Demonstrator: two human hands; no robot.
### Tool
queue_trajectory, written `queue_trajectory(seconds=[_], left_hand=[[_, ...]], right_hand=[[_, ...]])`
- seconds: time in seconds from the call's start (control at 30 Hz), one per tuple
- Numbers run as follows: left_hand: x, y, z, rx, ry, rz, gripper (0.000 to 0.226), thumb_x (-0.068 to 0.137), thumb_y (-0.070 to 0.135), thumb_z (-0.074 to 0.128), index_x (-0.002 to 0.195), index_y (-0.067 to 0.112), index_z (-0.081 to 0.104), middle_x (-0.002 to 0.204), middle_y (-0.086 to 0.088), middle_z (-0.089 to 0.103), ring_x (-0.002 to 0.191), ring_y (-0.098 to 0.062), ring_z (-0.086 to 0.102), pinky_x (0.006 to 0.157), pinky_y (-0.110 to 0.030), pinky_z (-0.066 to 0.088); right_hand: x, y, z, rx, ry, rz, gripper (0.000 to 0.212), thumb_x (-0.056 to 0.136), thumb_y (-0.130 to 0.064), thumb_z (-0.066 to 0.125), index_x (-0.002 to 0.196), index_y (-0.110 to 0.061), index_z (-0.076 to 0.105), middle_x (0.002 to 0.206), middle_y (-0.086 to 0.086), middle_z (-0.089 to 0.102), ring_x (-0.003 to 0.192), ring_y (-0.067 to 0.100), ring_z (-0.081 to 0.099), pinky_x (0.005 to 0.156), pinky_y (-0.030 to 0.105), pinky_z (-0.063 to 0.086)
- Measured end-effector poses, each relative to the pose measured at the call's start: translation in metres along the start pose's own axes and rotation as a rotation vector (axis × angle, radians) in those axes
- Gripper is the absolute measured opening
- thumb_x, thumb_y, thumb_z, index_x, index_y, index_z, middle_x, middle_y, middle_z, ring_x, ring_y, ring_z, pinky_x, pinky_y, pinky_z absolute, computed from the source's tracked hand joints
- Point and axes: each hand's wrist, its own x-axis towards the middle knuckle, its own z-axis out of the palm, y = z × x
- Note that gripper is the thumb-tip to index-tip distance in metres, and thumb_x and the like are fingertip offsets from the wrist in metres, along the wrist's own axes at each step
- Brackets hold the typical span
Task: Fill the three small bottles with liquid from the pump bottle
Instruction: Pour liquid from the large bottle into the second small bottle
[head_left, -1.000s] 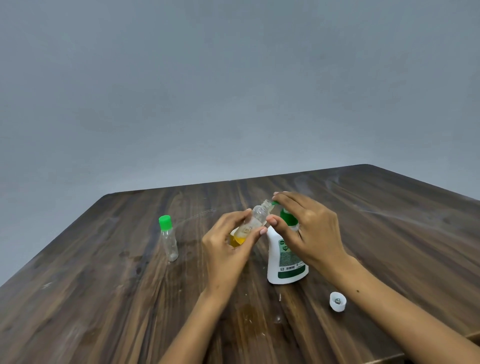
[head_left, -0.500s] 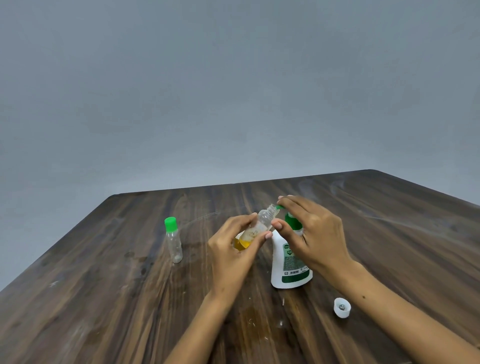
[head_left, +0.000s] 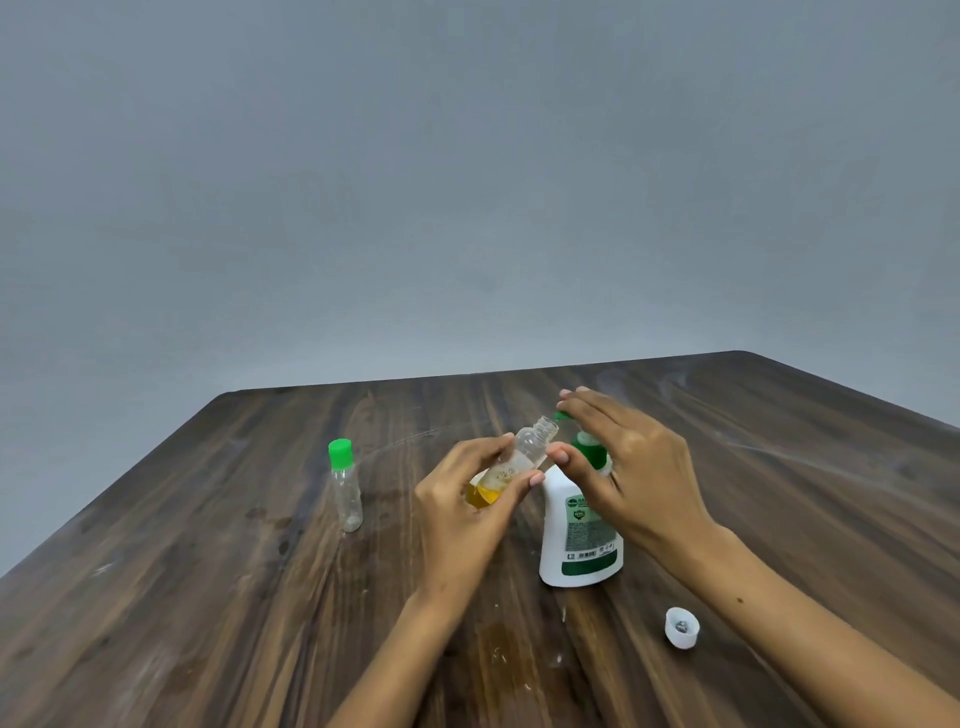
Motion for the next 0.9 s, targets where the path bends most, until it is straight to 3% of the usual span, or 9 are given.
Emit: queue_trajectory(seconds=[0.17, 0.43, 0.6, 0.9], left_hand=[[-0.001, 0.003, -0.002, -0.022, -0.017, 0.007, 0.041, 0.076, 0.038, 0.078, 0.105, 0.009, 0.073, 0.1, 0.004, 0.072, 0.096, -0.003, 0.067, 0.081, -0.014, 0.051], [-0.001, 0.0, 0.0, 0.006, -0.007, 0.012, 0.037, 0.071, 0.022, 0.087, 0.103, 0.008, 0.074, 0.098, 0.005, 0.072, 0.094, -0.004, 0.068, 0.08, -0.014, 0.052], [0.0, 0.0, 0.0, -0.009, -0.01, 0.01, 0.037, 0.073, 0.027, 0.084, 0.103, 0.008, 0.074, 0.1, 0.005, 0.072, 0.095, -0.005, 0.068, 0.081, -0.018, 0.054], [-0.001, 0.0, 0.001, -0.013, -0.01, 0.009, 0.037, 0.075, 0.03, 0.084, 0.103, 0.009, 0.074, 0.1, 0.005, 0.072, 0.095, -0.005, 0.069, 0.081, -0.019, 0.054]], right_hand=[[-0.005, 0.0, 0.005, 0.007, -0.024, 0.007, 0.077, 0.092, -0.068, 0.025, 0.111, -0.008, 0.069, 0.118, 0.005, 0.067, 0.113, 0.019, 0.06, 0.092, 0.026, 0.041], [0.004, 0.0, -0.002, 0.004, -0.03, -0.007, 0.079, 0.092, -0.069, 0.024, 0.107, -0.007, 0.071, 0.112, 0.007, 0.069, 0.108, 0.021, 0.064, 0.094, 0.028, 0.039], [-0.004, -0.003, 0.002, 0.03, -0.014, 0.027, 0.079, 0.092, -0.069, 0.025, 0.104, -0.007, 0.072, 0.109, 0.006, 0.07, 0.103, 0.021, 0.065, 0.088, 0.024, 0.042], [-0.003, 0.001, 0.0, -0.002, -0.024, 0.001, 0.079, 0.092, -0.069, 0.025, 0.108, -0.007, 0.071, 0.114, 0.007, 0.068, 0.107, 0.02, 0.064, 0.092, 0.028, 0.042]])
